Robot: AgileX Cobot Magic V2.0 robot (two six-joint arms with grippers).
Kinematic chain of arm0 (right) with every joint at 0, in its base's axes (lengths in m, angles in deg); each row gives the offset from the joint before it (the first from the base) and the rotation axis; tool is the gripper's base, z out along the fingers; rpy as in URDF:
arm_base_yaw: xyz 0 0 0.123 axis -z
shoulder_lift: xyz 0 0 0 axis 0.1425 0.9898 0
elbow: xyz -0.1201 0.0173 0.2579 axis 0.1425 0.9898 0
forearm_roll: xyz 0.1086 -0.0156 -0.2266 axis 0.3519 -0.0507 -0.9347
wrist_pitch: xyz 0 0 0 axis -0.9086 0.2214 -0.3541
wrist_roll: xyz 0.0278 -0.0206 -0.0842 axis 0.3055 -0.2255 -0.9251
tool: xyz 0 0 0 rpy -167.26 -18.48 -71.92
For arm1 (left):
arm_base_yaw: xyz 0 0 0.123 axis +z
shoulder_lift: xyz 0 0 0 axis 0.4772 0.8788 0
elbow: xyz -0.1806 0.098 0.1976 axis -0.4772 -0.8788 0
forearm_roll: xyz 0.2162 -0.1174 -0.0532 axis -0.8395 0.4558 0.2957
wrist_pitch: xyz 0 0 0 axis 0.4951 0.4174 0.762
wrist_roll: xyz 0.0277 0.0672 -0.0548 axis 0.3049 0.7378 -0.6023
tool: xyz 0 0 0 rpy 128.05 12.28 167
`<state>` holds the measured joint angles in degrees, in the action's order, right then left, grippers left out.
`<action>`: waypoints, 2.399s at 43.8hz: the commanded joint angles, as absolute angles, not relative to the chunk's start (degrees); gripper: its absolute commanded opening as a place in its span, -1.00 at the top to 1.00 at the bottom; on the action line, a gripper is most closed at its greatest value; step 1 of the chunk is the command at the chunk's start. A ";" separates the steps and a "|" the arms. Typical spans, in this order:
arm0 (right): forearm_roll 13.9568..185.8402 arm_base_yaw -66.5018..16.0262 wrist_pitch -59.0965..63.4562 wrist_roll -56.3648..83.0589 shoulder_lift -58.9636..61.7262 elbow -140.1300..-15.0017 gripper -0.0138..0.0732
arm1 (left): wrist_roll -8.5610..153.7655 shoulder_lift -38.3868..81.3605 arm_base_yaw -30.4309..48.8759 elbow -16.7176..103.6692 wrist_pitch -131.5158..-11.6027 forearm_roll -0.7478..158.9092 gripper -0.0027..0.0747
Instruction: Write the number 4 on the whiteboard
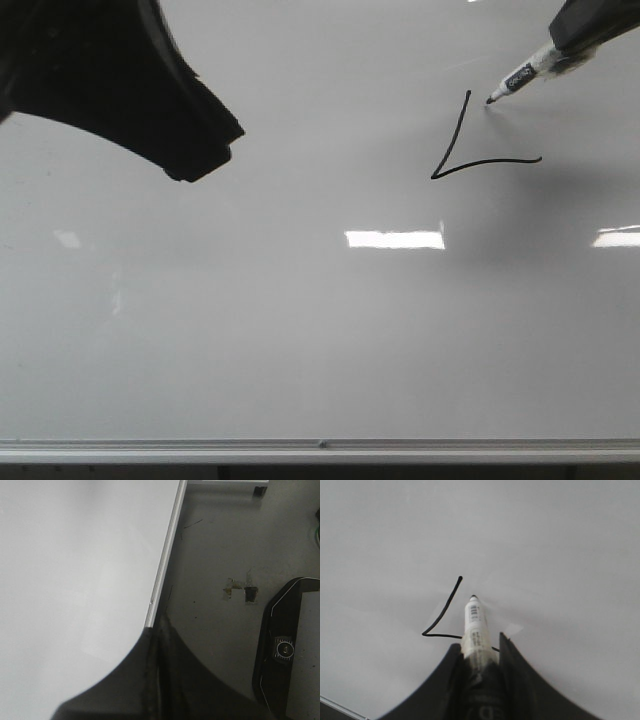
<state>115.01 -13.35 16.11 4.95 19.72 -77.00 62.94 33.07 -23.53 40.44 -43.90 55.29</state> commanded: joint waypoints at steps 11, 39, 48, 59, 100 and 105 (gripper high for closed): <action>114.73 -13.32 11.73 4.22 18.42 -79.27 0.83 | 62.31 31.44 -23.44 42.53 -46.89 56.03 0.98; 113.26 -13.43 17.44 4.22 17.78 -68.63 0.83 | 62.31 31.44 -23.44 42.53 -46.99 56.03 0.98; 113.26 -19.43 27.22 0.67 8.63 -71.51 0.83 | 62.31 31.44 -23.55 42.63 -47.27 56.03 0.80; 119.68 -33.64 34.12 -6.15 4.88 -75.37 0.83 | 62.31 31.44 -23.55 42.73 -48.79 56.03 -0.40; 121.68 -46.85 31.62 -6.20 5.79 -76.90 0.83 | 62.31 31.44 -27.55 42.73 -54.48 56.03 0.46; 121.68 -46.85 32.08 -6.26 5.79 -76.90 0.83 | 62.31 31.44 -27.55 42.73 -54.48 56.03 0.67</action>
